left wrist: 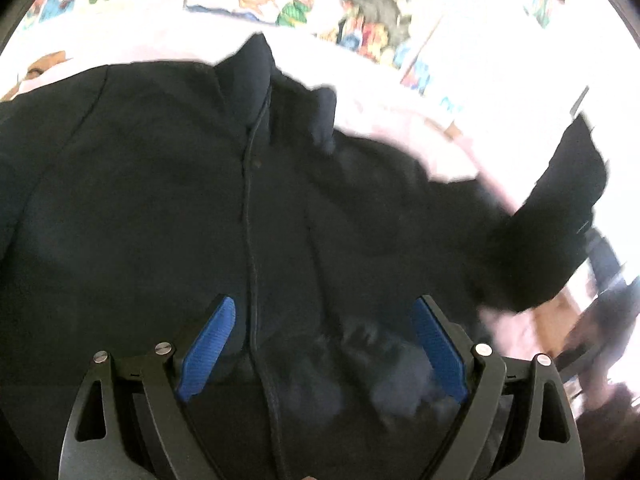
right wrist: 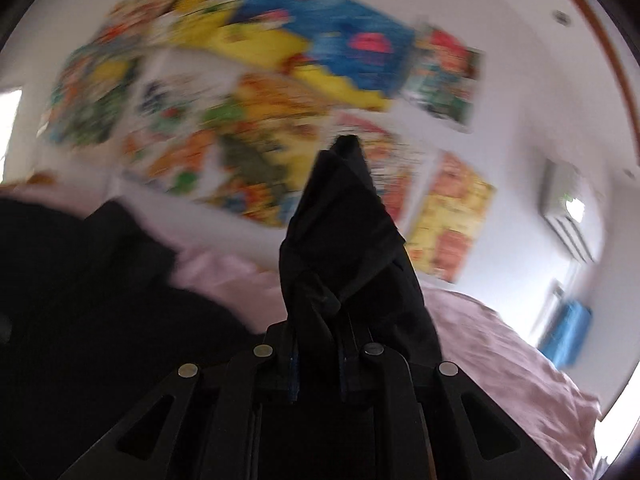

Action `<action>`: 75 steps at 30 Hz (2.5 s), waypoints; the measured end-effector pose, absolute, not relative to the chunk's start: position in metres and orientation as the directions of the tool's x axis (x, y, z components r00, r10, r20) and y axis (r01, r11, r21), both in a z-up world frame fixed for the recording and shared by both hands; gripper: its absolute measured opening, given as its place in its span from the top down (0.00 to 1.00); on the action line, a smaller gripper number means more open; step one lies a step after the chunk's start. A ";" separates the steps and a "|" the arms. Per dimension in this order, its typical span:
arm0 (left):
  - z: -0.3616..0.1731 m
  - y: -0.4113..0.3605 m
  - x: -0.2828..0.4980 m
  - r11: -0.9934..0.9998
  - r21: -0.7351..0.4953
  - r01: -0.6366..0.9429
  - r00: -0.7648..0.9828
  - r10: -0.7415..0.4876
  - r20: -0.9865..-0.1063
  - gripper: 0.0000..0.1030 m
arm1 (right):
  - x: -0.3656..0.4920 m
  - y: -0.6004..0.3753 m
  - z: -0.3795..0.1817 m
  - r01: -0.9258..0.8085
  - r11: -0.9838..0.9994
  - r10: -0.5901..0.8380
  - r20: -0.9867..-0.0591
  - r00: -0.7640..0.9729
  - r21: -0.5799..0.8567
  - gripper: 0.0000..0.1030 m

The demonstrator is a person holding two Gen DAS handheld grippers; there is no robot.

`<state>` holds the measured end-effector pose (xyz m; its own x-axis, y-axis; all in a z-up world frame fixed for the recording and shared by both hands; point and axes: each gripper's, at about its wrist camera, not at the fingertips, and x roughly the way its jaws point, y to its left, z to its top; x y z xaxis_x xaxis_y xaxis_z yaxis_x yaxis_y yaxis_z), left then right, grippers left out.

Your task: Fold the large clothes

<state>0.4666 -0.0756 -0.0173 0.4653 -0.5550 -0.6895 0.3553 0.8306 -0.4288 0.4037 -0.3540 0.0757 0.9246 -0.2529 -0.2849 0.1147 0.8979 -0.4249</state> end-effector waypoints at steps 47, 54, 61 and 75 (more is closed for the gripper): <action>0.018 -0.060 0.523 0.696 -0.661 0.281 0.409 -0.710 -0.574 0.97 | 0.351 -0.219 -0.031 -0.381 0.591 0.024 -0.457 0.889 -0.711 0.48; 0.026 -0.014 0.536 0.840 -0.477 0.258 0.500 -0.538 -0.678 0.97 | 0.361 -0.235 -0.016 -0.349 0.700 0.019 -0.472 0.881 -0.623 0.35; 0.027 0.029 0.530 0.959 -0.175 0.224 0.594 -0.277 -0.756 0.97 | 0.397 -0.257 0.012 -0.299 0.853 0.038 -0.522 0.852 -0.427 0.21; -0.023 0.040 0.539 0.980 0.091 0.176 0.562 -0.024 -0.827 0.90 | 0.503 -0.277 -0.043 -0.136 0.951 -0.134 -0.765 0.630 -0.278 0.21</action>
